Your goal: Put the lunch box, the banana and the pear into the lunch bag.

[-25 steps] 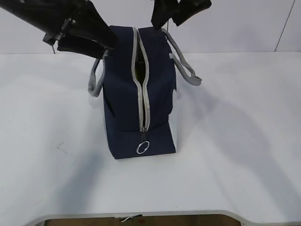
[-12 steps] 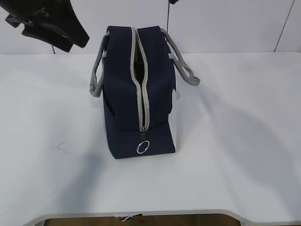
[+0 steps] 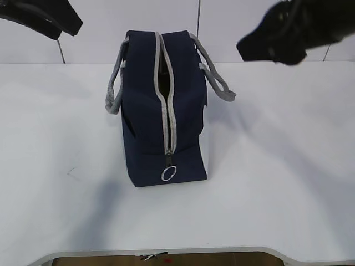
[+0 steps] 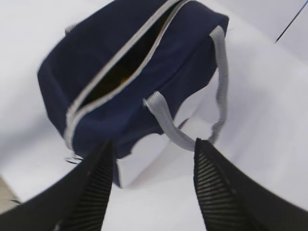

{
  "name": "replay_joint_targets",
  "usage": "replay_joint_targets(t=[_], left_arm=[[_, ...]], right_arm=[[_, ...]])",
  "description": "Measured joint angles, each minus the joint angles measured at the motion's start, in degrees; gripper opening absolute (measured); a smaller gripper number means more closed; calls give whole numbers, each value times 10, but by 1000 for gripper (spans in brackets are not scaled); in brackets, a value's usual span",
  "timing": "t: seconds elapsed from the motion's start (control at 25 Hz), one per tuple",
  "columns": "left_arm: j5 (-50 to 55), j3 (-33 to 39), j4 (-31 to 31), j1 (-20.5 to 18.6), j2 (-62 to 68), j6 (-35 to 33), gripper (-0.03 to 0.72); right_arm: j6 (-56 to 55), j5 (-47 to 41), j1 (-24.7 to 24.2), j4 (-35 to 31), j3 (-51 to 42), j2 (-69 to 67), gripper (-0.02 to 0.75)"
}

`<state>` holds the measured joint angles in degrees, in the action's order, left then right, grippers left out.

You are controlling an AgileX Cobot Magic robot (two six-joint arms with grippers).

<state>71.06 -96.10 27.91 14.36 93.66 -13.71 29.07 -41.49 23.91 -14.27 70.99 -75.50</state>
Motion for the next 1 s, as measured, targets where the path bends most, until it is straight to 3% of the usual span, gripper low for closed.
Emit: replay_joint_targets(t=[0.2,0.36,0.52,0.72,0.84,1.0], left_arm=[[0,0,1,0,-1,1,349],[0,0,3,0,-1,6,346],[0,0,16,0,-1,9,336],[0,0,28,0,-1,9,335],[0,0,32,0,-1,9,335],[0,0,35,0,-1,9,335]], right_arm=[[96,171,0,54,-174,67,445],[104,199,0,62,-212,68,444],[115,203,0,-46,-213,66,444],[276,304,45,-217,-280,56,444],[336,337,70,-264,-325,51,443],[372,295,76,-305,-343,33,443]])
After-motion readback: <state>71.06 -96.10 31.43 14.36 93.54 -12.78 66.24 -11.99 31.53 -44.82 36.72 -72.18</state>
